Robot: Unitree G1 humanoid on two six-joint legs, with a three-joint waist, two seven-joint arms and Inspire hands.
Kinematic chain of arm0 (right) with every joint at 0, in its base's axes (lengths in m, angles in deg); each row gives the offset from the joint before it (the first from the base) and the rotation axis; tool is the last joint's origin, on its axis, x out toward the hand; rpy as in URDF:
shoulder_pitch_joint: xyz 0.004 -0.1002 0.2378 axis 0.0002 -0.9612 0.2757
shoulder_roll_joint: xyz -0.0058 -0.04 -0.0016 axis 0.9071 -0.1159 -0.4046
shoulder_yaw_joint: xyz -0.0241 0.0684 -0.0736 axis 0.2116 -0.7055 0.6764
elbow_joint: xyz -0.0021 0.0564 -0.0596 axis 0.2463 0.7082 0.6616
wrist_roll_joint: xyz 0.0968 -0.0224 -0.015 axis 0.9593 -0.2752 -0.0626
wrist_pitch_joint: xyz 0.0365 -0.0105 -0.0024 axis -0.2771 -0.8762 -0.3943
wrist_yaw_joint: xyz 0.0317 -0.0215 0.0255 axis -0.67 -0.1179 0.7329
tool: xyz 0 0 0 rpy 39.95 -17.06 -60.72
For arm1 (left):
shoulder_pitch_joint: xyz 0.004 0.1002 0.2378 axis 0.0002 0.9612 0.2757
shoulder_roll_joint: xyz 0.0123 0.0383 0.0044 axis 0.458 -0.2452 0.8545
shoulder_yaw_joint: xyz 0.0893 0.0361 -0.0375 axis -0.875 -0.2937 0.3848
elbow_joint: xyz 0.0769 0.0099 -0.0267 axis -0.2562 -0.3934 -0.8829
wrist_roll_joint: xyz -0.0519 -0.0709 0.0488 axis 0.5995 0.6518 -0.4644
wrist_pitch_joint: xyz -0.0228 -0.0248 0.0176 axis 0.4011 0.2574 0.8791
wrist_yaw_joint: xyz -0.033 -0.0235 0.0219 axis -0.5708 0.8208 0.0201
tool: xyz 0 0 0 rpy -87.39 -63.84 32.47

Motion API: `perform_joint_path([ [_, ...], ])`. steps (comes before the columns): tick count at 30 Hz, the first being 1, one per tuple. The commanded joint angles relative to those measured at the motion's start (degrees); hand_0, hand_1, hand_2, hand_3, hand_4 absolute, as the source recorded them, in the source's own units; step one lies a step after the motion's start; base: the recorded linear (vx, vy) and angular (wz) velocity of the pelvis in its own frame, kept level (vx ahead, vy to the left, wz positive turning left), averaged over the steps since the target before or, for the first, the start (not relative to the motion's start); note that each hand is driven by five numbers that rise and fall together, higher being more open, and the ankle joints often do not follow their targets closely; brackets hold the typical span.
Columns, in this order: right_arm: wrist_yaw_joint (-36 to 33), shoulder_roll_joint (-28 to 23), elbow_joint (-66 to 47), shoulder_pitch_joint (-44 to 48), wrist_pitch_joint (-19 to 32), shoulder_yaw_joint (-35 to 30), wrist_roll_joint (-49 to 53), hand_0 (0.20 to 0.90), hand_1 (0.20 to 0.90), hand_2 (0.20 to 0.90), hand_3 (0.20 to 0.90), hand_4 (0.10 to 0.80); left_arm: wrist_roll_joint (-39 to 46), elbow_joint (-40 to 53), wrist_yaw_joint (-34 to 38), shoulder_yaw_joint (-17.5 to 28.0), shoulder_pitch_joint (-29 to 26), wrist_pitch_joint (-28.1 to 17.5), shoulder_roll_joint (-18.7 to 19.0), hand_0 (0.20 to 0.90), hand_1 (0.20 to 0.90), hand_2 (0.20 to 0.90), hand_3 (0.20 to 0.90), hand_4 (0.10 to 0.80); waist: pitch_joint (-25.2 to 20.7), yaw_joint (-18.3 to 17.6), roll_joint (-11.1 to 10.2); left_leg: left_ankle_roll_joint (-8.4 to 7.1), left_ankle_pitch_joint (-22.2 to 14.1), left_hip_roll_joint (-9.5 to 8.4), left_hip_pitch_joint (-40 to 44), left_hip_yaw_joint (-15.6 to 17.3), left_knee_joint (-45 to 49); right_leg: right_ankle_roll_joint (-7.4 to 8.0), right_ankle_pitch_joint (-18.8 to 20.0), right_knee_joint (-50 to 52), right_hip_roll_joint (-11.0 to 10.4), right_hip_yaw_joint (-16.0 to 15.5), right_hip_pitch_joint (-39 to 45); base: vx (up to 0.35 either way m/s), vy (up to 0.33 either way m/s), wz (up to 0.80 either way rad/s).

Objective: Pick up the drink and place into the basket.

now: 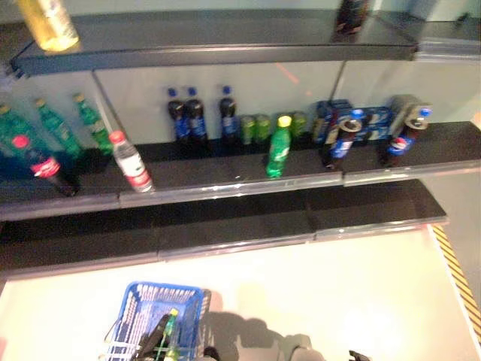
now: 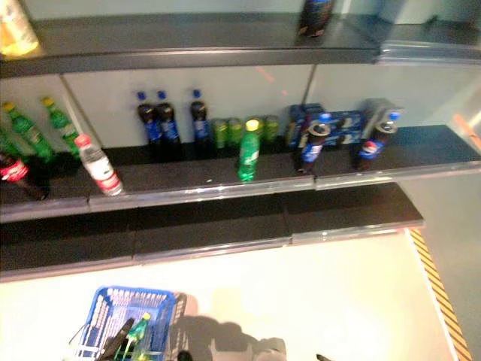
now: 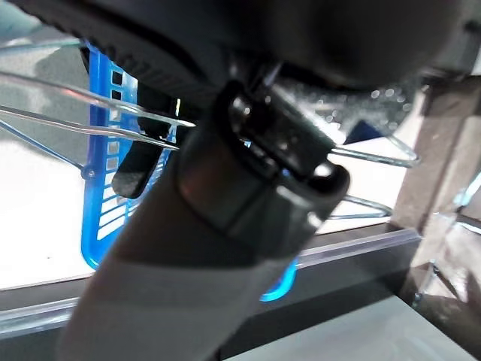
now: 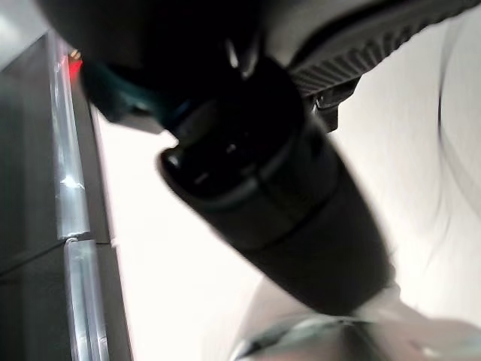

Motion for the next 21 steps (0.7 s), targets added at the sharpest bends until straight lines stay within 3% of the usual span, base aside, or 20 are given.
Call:
perform_joint_path([
  [1, 2.9, 1.6, -4.1, 2.6, -0.4, 3.0, -0.6, 0.900, 0.900, 0.900, 0.900, 0.800, -2.0, 9.1, -1.9, 1.1, -3.2, -5.1, 2.9, 0.300, 0.300, 0.300, 0.200, 0.100, 0.2, 0.9, -1.1, 1.11, -2.8, 0.87, -4.0, -8.0, 10.3, 0.29, 3.1, -6.0, 1.6, 1.0, 3.9, 0.098, -0.582, -0.72],
  [2, 3.0, 1.4, -5.1, 2.1, -0.7, 2.7, -0.2, 0.900, 0.900, 0.900, 0.900, 0.800, -2.7, 9.7, -2.4, 1.0, -3.3, -4.7, 2.8, 0.300, 0.300, 0.300, 0.200, 0.100, 0.9, 1.2, -1.6, 0.49, -0.9, 1.69, -6.0, -7.2, 14.0, -0.50, 3.1, -7.3, 2.7, 0.1, 5.3, 0.046, -0.494, -0.64],
  [4, 2.4, 0.6, -6.9, 1.4, -0.5, 2.8, 1.1, 0.900, 0.900, 0.900, 0.900, 0.800, -3.0, 10.6, -4.3, 0.0, -3.0, -4.9, 1.5, 0.300, 0.300, 0.300, 0.200, 0.100, 2.0, 2.7, -2.6, 1.80, -3.2, -2.53, -9.8, -8.7, 17.1, -0.91, 3.7, -8.6, 2.8, -1.4, 6.0, 0.043, -0.419, -0.02],
  [5, 3.0, -0.1, -7.3, 1.3, 0.3, 2.5, 1.4, 0.900, 0.900, 0.900, 0.900, 0.800, -2.8, 11.1, -5.9, -0.7, -2.4, -5.1, 0.9, 0.300, 0.300, 0.300, 0.200, 0.100, 2.3, 3.4, -2.2, 2.46, -3.8, -6.35, -10.8, -8.6, 15.7, -0.70, 4.1, -9.4, 3.5, -1.5, 6.0, 0.064, -0.211, 0.07],
  [7, 3.9, -0.7, -7.2, 1.8, 1.6, 2.2, 0.9, 0.900, 0.900, 0.900, 0.900, 0.800, -2.0, 11.6, -6.9, -1.6, -1.9, -4.8, 0.6, 0.300, 0.300, 0.300, 0.200, 0.100, 2.4, 3.7, -1.5, 3.34, -4.5, -9.80, -10.9, -7.2, 11.8, -0.46, 4.3, -10.0, 4.2, -2.1, 5.8, 0.084, -0.101, -0.15],
  [9, 3.5, -1.0, -7.0, 2.6, 1.6, 2.4, 1.3, 0.900, 0.900, 0.900, 0.900, 0.800, -2.4, 11.2, -6.9, -2.7, -1.9, -4.9, 0.2, 0.300, 0.300, 0.300, 0.200, 0.100, 2.3, 4.4, -0.3, 3.80, -2.4, -13.07, -11.7, -8.1, 6.3, -0.59, 3.8, -10.0, 6.2, -2.1, 5.9, 0.167, -0.044, -0.02],
  [12, 3.2, -0.5, -6.8, 3.2, 2.2, 2.8, 1.7, 0.900, 0.900, 0.900, 0.900, 0.800, -3.2, 9.4, -7.4, -2.7, -1.8, -5.6, -0.1, 0.300, 0.300, 0.300, 0.200, 0.100, 2.4, 5.6, 0.0, 4.43, -0.4, -14.53, -13.2, -9.3, 4.7, -1.51, 1.7, -8.9, 8.2, -1.9, 6.8, 0.220, -0.034, 0.17],
  [15, 3.3, 0.5, -6.3, 4.0, 2.6, 4.1, -0.5, 0.900, 0.900, 0.900, 0.900, 0.800, -3.7, 7.8, -6.5, -1.3, -1.6, -5.9, -0.2, 0.300, 0.300, 0.300, 0.200, 0.100, 1.9, 6.4, -0.5, 5.39, -1.1, -14.83, -12.5, -11.2, 5.5, -2.65, -1.4, -4.0, 9.5, -2.3, 6.7, 0.260, 0.012, 0.03],
  [17, 3.6, 1.4, -7.1, 3.8, 2.6, 5.3, -1.1, 0.900, 0.900, 0.900, 0.900, 0.800, -5.8, 7.3, -5.5, -0.1, -1.9, -5.3, 0.4, 0.300, 0.300, 0.300, 0.200, 0.100, 1.9, 6.1, -0.4, 7.32, -1.8, -15.08, -10.2, -12.2, 4.6, -0.07, 1.3, 11.0, 9.3, -2.3, 2.4, 0.236, 0.048, -0.04],
  [19, 3.2, 1.6, -8.6, 3.6, 3.4, 6.7, -0.5, 0.900, 0.900, 0.900, 0.900, 0.800, -6.9, 7.7, -5.4, -0.1, -2.8, -4.6, 1.8, 0.300, 0.300, 0.300, 0.200, 0.100, 2.9, 4.7, 0.6, 8.93, -3.0, -13.92, -7.7, -13.5, 3.7, 3.12, 4.3, 28.5, 8.0, 0.2, -6.8, 0.145, -0.034, -0.08],
  [21, 2.5, 1.5, -9.3, 3.8, 4.1, 7.4, -0.2, 0.900, 0.900, 0.900, 0.900, 0.800, -5.8, 8.3, -5.9, -1.1, -3.2, -4.9, 2.4, 0.300, 0.300, 0.300, 0.200, 0.100, 3.5, 3.8, 0.5, 8.88, -3.9, -13.17, -7.6, -13.2, 4.8, 3.19, 5.4, 26.7, 6.5, 1.8, -8.6, 0.107, -0.205, 0.27],
])
